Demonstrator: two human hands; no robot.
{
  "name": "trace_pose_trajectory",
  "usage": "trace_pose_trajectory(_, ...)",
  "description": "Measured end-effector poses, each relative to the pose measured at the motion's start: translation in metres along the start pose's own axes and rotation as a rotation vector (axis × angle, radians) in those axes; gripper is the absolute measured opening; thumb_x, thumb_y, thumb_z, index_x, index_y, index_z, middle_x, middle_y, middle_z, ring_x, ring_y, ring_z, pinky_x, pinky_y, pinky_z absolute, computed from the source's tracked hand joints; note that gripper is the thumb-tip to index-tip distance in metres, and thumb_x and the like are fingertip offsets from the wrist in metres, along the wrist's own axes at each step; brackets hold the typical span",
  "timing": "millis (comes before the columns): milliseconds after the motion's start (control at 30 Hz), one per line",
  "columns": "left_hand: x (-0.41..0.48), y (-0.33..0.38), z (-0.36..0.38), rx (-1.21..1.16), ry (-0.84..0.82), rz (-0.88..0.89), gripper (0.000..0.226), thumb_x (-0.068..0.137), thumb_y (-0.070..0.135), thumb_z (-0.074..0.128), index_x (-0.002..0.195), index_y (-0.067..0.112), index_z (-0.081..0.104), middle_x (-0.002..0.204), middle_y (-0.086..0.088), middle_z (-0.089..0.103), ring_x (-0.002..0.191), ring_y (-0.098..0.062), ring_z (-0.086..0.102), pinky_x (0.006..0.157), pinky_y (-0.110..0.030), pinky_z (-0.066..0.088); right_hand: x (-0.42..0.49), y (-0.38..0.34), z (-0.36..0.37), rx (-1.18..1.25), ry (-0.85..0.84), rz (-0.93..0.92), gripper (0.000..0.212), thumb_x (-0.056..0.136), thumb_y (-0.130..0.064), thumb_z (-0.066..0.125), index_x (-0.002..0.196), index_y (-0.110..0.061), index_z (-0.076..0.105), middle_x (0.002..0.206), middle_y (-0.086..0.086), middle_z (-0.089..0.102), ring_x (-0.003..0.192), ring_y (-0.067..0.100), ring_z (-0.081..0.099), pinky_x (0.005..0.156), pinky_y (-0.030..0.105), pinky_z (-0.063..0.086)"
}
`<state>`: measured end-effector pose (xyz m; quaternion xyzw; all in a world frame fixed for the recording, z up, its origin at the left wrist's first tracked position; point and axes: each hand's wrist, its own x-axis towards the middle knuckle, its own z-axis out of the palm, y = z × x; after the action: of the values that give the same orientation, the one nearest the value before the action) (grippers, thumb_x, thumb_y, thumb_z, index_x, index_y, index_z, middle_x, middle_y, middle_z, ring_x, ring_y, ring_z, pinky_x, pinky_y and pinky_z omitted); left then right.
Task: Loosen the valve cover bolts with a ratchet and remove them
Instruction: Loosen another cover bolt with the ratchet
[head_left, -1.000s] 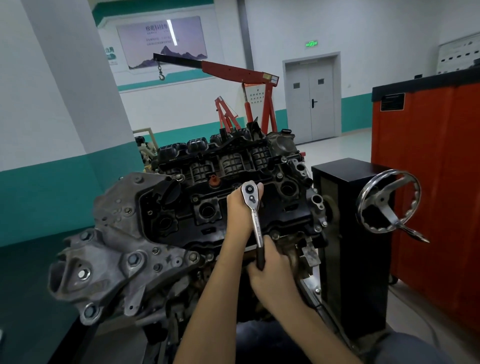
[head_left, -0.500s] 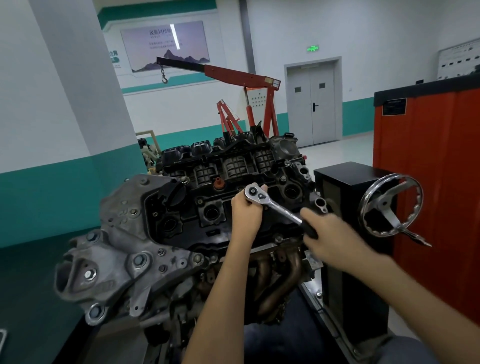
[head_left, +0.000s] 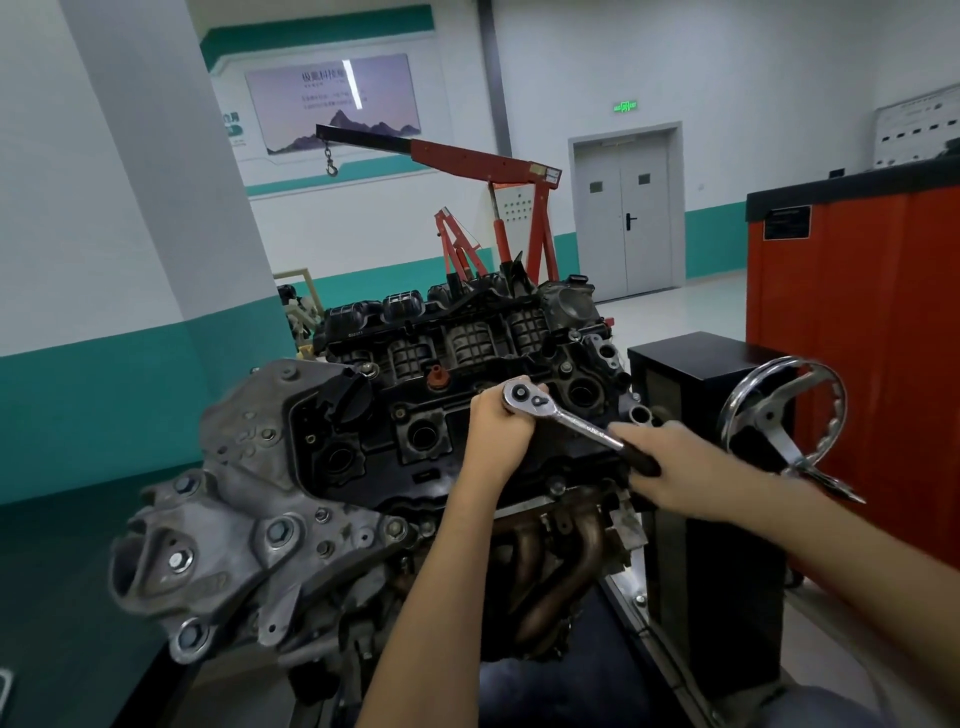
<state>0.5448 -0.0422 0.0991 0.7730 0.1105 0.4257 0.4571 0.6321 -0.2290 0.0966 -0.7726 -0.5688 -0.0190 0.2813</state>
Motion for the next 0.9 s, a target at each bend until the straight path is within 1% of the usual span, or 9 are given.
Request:
trace_pose_trajectory(133,-0.002,-0.001,-0.001,-0.058,0.046,-0.019,0.056,0.091,-0.002,0.053,0.053,0.039,0.062,0.055,0.017,0.054,0.066,-0.002,0.049,0.069,-0.026,0.039,0.022,0.004,-0.020,-0.394,0.079,-0.032,0.022,0.088,-0.017,0.059,0.107,-0.025,0.052,0.076,-0.002,0.049,0.070,0.021,0.054,0.063,0.029,0.039)
trace_pose_trajectory(200,-0.005,-0.001,0.001,-0.076,0.066,-0.022,0.055,0.094,0.006,0.055,0.049,0.037,0.054,0.051,0.018,0.047,0.058,0.001,0.040,0.064,-0.025,0.035,0.010,0.000,0.006,-0.249,0.150,0.034,0.020,0.087,-0.015,0.060,0.099,-0.026,0.049,0.073,-0.003,0.051,0.065,0.020,0.054,0.058,0.027,0.040)
trace_pose_trajectory(300,-0.009,0.000,0.008,-0.093,0.090,-0.019,0.056,0.097,0.010,0.057,0.051,0.032,0.034,0.048,0.017,0.034,0.053,-0.001,0.029,0.062,-0.025,0.030,-0.016,-0.025,0.069,0.208,0.241,0.141,0.023,0.084,-0.007,0.061,0.088,-0.022,0.045,0.064,0.002,0.053,0.056,0.022,0.053,0.053,0.032,0.043)
trace_pose_trajectory(367,-0.008,0.003,0.010,-0.090,0.123,-0.035,0.053,0.097,0.010,0.058,0.056,0.027,0.028,0.047,0.015,0.029,0.051,-0.002,0.025,0.057,-0.022,0.026,-0.016,-0.051,0.106,0.405,0.335,0.216,0.021,0.084,-0.006,0.061,0.093,-0.020,0.048,0.063,0.002,0.052,0.052,0.012,0.050,0.047,0.019,0.039)
trace_pose_trajectory(533,-0.003,0.003,0.007,0.037,0.108,-0.064,0.049,0.097,0.014,0.059,0.060,0.020,0.028,0.055,0.009,0.025,0.053,-0.007,0.023,0.056,-0.023,0.024,-0.005,-0.078,0.131,0.585,0.362,0.240,0.024,0.084,0.000,0.055,0.099,-0.018,0.048,0.062,-0.002,0.046,0.050,0.005,0.049,0.047,0.013,0.039)
trace_pose_trajectory(667,-0.002,-0.001,-0.001,0.000,0.017,-0.065,0.046,0.095,0.013,0.061,0.055,0.021,0.040,0.049,0.015,0.038,0.053,-0.001,0.033,0.057,-0.019,0.031,-0.013,-0.030,0.072,0.296,0.165,0.132,0.033,0.081,-0.001,0.058,0.098,-0.028,0.051,0.069,0.006,0.053,0.056,0.016,0.050,0.054,0.022,0.044)
trace_pose_trajectory(767,0.000,0.005,-0.003,0.042,-0.032,-0.050,0.044,0.092,0.005,0.055,0.054,0.025,0.060,0.051,0.019,0.053,0.054,0.004,0.045,0.058,-0.015,0.037,0.007,0.008,0.007,-0.127,0.062,0.049,0.036,0.087,-0.008,0.060,0.119,-0.023,0.055,0.081,0.002,0.055,0.066,0.019,0.058,0.061,0.026,0.046)
trace_pose_trajectory(833,0.000,0.007,-0.004,0.042,-0.026,-0.040,0.048,0.090,0.002,0.052,0.054,0.033,0.062,0.056,0.015,0.057,0.057,0.002,0.047,0.058,-0.017,0.038,0.028,0.011,-0.024,-0.465,0.053,-0.041,0.027,0.091,-0.016,0.057,0.117,-0.021,0.052,0.078,-0.004,0.049,0.069,0.019,0.055,0.061,0.025,0.039)
trace_pose_trajectory(900,-0.003,0.005,-0.006,-0.026,0.013,-0.062,0.047,0.091,0.002,0.052,0.055,0.032,0.057,0.062,0.010,0.054,0.065,-0.009,0.045,0.063,-0.025,0.036,0.037,0.004,-0.030,-0.560,0.099,-0.093,0.022,0.092,-0.020,0.056,0.113,-0.022,0.050,0.076,-0.004,0.047,0.069,0.018,0.046,0.061,0.027,0.035)
